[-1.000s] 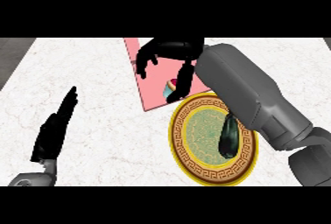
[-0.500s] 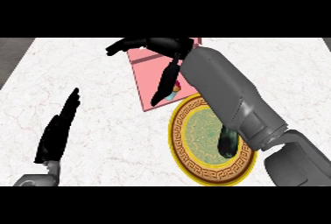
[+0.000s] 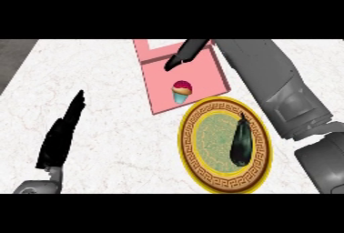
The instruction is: Pick the cupcake from the plate and place it in the cardboard box
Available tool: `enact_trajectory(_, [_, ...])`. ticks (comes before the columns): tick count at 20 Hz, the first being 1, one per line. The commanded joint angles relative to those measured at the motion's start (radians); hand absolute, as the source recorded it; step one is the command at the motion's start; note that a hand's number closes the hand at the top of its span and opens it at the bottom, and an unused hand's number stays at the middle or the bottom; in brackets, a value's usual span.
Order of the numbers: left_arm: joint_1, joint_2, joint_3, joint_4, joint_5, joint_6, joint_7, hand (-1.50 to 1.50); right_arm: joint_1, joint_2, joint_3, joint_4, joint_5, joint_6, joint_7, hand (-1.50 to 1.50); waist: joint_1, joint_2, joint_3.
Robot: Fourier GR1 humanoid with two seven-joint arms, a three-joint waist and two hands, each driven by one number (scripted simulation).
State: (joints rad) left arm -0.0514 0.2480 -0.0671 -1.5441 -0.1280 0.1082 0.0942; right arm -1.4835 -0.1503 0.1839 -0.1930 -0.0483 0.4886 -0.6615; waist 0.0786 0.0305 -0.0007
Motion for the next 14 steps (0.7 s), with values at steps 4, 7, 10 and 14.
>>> enact_trajectory(4, [-0.037,-0.025,-0.026,0.009,-0.028,0.017,0.007,0.00,-0.039,-0.160,-0.117,0.078,-0.094,0.066,0.027,-1.50,0.032,0.033,0.000])
enact_trajectory(7, [-0.042,-0.002,-0.017,-0.012,-0.015,-0.007,0.011,0.00,-0.047,-0.224,-0.146,0.095,-0.121,0.111,0.062,-1.50,0.055,0.040,0.002])
enact_trajectory(10, [-0.036,-0.008,-0.032,-0.028,-0.015,-0.016,-0.002,0.00,-0.028,-0.274,-0.145,0.087,-0.116,0.133,0.052,-1.50,0.073,0.047,0.003])
enact_trajectory(14, [-0.058,-0.005,-0.033,-0.025,-0.029,-0.009,-0.006,0.00,-0.027,-0.343,-0.139,0.069,-0.110,0.199,0.065,-1.50,0.080,0.056,0.004])
